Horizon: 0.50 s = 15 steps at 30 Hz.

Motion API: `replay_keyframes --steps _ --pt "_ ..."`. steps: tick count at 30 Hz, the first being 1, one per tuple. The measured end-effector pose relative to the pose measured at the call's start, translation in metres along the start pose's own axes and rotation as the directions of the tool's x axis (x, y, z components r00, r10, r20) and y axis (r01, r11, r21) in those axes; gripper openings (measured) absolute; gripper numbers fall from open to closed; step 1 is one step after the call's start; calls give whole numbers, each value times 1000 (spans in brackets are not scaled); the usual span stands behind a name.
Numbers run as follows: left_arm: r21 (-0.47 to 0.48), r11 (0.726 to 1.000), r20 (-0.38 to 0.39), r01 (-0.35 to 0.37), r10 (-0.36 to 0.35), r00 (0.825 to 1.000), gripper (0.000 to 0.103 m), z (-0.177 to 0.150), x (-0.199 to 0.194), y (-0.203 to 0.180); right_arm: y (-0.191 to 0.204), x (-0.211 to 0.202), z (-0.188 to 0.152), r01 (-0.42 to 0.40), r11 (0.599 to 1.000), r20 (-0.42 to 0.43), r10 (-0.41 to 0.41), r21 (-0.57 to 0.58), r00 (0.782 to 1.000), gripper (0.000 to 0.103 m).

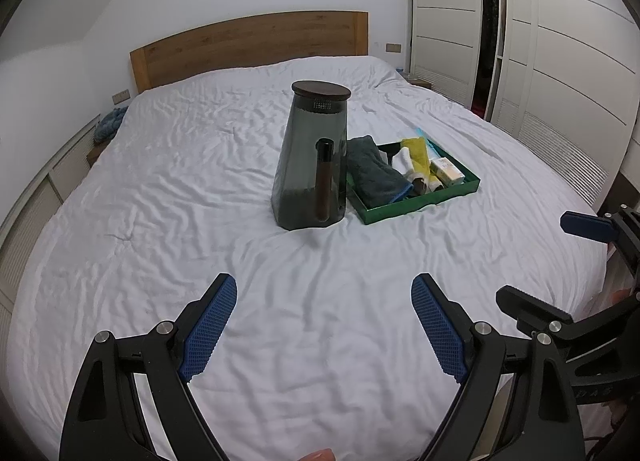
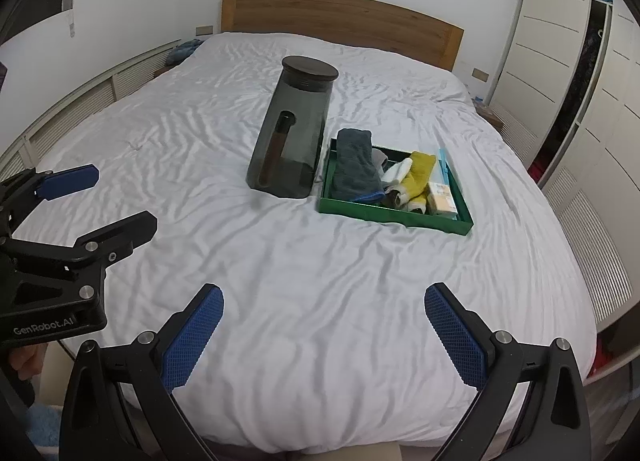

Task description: Organize soft objects

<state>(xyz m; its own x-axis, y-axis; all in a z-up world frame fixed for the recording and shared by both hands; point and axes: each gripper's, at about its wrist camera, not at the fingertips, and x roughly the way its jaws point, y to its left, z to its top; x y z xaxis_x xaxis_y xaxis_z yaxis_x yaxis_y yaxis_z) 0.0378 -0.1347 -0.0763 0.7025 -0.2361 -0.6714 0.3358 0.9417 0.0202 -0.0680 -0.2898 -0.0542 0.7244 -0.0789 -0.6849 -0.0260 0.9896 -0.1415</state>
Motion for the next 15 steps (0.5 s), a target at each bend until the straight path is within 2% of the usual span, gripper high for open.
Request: replay_keyframes --steps 15 --pt "5 1000 12 -4 4 1000 85 -2 -4 3 10 3 -2 -15 1000 3 15 -27 1000 103"
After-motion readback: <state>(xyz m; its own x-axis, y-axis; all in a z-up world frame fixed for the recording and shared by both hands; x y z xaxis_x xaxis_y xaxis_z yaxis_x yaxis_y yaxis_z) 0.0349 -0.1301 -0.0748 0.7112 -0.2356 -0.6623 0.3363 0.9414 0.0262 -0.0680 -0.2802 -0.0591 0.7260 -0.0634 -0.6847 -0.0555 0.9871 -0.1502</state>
